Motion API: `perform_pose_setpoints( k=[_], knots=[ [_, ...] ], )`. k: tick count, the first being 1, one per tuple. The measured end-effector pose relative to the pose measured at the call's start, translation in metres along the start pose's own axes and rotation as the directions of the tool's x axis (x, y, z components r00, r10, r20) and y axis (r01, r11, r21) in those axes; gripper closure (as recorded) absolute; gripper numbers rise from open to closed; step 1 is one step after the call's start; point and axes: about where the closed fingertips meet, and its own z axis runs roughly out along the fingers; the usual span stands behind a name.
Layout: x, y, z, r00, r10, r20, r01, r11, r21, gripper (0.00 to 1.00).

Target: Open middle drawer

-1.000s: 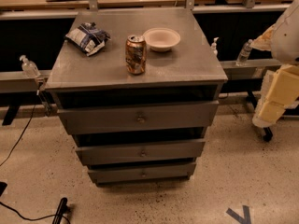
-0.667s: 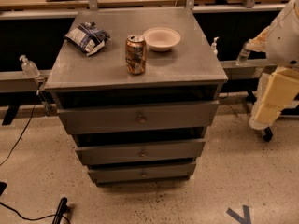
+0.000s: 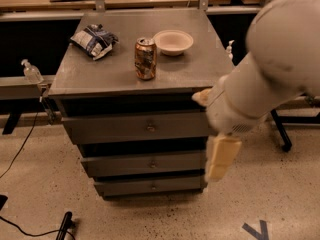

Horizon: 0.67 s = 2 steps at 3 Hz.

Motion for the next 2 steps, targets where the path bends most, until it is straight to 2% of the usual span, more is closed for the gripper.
perform_pose_setpoints(
  k=[1,2],
  knots=[
    [-0.021,0.021,0.052,0.998,-0.065,0.027,0.066,0.9977,-0.018,0.0],
    [-0.012,0.018,0.063,0.999,-0.045,0.019,0.046,0.9965,-0.07,0.0]
  ],
)
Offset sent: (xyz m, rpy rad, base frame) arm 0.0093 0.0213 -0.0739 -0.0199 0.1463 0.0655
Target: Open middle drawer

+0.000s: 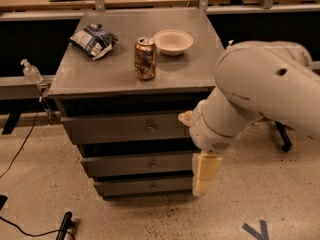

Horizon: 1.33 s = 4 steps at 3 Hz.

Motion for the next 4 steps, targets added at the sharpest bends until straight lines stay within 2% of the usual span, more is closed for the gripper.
perform_pose_setpoints(
  k=[1,2,3,4],
  knots=[
    [0.009,0.013,0.065,0.992,0.003,0.124,0.006,0.997,-0.077,0.0],
    [0.015,0.023,0.149,0.934,0.054,0.353,-0.04,0.998,-0.048,0.0],
    [0.012,0.003,0.18,0.883,0.044,0.468,-0.088,0.9934,0.074,0.0],
    [0.014,-0.009,0.188,0.878,0.041,0.478,-0.111,0.9866,0.12,0.0]
  ],
)
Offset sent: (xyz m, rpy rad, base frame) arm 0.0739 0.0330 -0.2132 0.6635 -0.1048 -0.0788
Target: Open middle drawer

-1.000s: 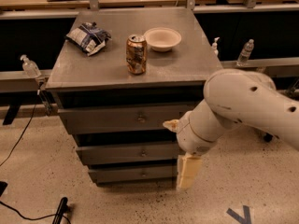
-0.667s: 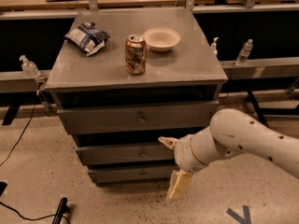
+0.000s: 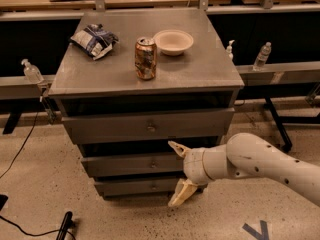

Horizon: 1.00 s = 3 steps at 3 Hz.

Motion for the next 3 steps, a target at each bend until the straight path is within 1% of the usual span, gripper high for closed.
perform_pose_setpoints(
  k=[1,2,3],
  knots=[
    [0.002,-0.003,0.009,0.999,-0.005,0.032,0.006,0.9994,-0.035,0.0],
    [0.026,-0.003,0.037,0.994,-0.026,0.107,0.028,0.9995,-0.014,0.0],
    [0.065,0.006,0.074,0.988,-0.08,0.132,0.073,0.9959,0.054,0.0]
  ],
)
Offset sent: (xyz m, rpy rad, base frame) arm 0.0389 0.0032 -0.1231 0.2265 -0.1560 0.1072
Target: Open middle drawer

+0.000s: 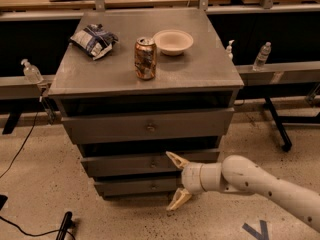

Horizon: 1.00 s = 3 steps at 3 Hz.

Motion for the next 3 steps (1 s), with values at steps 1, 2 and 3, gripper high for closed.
perform_pose_setpoints(
  k=[1,2,3],
  knots=[
    [0.027,0.002,0.027,0.999,-0.036,-0.033,0.039,0.9954,0.088,0.0],
    [0.043,-0.017,0.05,0.997,0.001,-0.079,0.014,0.9813,0.192,0.0],
    [0.052,-0.031,0.061,0.993,0.045,-0.107,-0.021,0.9759,0.217,0.0]
  ],
)
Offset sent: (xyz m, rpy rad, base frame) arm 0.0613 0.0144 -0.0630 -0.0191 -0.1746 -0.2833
